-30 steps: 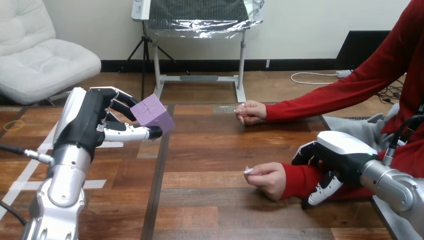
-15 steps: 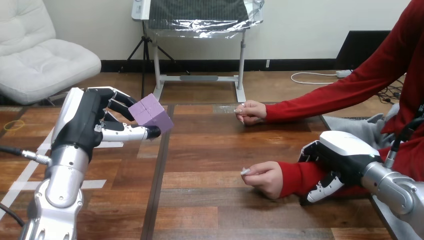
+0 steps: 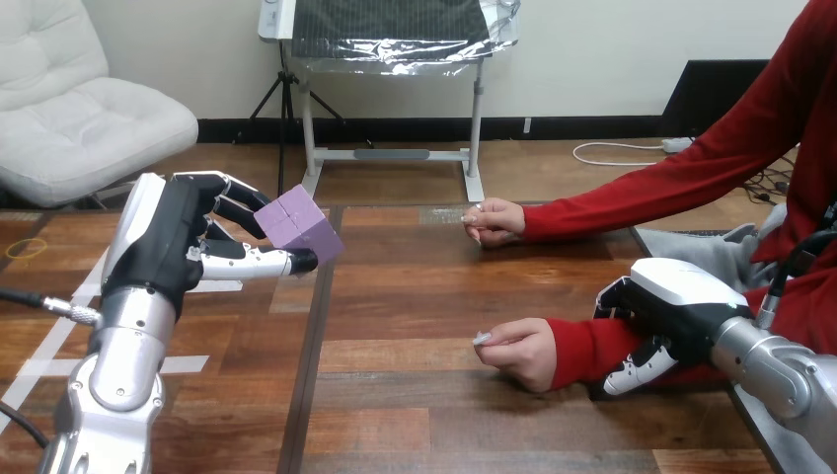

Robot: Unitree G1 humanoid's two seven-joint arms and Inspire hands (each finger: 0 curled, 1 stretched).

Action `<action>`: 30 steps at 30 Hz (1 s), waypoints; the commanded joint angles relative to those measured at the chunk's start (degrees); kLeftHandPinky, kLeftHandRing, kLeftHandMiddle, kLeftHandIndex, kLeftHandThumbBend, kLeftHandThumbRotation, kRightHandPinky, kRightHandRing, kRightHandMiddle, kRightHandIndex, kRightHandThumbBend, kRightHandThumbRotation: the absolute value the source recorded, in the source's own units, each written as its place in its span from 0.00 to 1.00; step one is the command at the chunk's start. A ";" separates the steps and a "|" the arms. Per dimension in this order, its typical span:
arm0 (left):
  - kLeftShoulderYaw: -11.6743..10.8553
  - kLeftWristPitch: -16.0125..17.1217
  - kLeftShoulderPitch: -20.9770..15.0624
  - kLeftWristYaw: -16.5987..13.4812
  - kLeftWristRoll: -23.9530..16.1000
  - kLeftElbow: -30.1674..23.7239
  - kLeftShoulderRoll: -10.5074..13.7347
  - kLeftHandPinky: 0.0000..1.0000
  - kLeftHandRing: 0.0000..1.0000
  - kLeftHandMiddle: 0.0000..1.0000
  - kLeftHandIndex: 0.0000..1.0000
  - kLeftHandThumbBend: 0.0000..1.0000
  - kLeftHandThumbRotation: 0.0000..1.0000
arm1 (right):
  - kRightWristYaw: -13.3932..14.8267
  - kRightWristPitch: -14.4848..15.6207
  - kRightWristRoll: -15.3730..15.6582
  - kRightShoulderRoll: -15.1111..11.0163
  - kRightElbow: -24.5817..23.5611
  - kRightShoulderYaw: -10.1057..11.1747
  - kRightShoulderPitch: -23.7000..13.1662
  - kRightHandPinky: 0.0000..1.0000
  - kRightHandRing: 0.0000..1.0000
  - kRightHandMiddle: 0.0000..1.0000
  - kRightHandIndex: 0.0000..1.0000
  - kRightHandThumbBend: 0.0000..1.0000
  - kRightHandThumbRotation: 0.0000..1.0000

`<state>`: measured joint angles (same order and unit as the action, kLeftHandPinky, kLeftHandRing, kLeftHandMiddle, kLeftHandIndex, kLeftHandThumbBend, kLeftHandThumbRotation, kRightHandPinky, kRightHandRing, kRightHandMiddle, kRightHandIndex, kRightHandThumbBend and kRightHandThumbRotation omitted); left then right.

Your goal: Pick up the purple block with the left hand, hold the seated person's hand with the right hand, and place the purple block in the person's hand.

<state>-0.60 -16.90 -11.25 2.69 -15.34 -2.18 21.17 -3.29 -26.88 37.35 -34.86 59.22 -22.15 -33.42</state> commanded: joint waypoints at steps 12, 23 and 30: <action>-1.37 1.85 -1.90 -0.08 0.59 -2.41 0.15 0.20 0.27 0.35 0.44 0.68 0.00 | 0.30 -0.15 0.14 1.77 2.81 -1.06 -3.51 0.28 0.35 0.44 0.47 0.78 0.26; -1.46 2.43 -2.03 -0.06 0.68 -1.82 0.20 0.20 0.27 0.35 0.43 0.68 0.00 | 0.80 -1.07 -0.17 1.55 2.83 -0.76 -3.69 0.27 0.33 0.42 0.43 0.77 0.33; -1.41 1.70 -2.01 0.08 0.54 -2.19 0.12 0.20 0.28 0.35 0.43 0.68 0.00 | 0.18 -0.94 -1.12 1.60 2.40 0.01 -3.80 0.29 0.35 0.41 0.42 0.76 0.36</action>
<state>-1.00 -16.12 -11.23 2.90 -15.11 -2.17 21.17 -3.11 -27.01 37.27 -33.97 61.42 -22.36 -34.37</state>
